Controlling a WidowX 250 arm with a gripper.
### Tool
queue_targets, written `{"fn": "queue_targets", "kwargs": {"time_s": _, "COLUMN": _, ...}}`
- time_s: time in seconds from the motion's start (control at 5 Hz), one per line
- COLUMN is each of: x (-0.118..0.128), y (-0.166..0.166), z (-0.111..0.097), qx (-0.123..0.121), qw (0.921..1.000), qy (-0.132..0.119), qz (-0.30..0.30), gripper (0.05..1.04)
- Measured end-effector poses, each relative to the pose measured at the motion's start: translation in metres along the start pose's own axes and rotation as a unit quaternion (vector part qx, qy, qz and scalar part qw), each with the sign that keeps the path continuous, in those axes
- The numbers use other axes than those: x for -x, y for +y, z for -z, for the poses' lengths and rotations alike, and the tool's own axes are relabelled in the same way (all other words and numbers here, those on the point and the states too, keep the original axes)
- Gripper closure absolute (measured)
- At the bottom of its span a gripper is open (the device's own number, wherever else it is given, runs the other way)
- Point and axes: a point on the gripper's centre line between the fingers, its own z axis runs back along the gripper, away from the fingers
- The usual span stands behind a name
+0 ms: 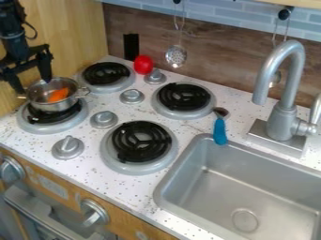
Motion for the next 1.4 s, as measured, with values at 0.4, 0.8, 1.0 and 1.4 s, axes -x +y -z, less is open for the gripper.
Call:
{"fn": "queue_targets", "kwargs": {"time_s": 0.4, "x": -0.004, "y": -0.015, "z": 0.014, "qx": 0.013, "qw": 0.9995, "qy": 0.006, "qz": 0.028, "gripper": 0.083}}
{"fn": "queue_targets", "kwargs": {"time_s": 0.8, "x": 0.000, "y": -0.021, "z": 0.014, "qx": 0.021, "qw": 0.9988, "qy": 0.012, "qz": 0.043, "gripper": 0.083}}
{"fn": "queue_targets", "kwargs": {"time_s": 1.0, "x": 0.000, "y": -0.019, "z": 0.020, "qx": 0.012, "qw": 0.9987, "qy": 0.010, "qz": 0.048, "gripper": 0.083}}
{"fn": "queue_targets", "kwargs": {"time_s": 1.4, "x": 0.004, "y": -0.019, "z": 0.039, "qx": -0.003, "qw": 0.9982, "qy": 0.027, "qz": 0.053, "gripper": 0.138}}
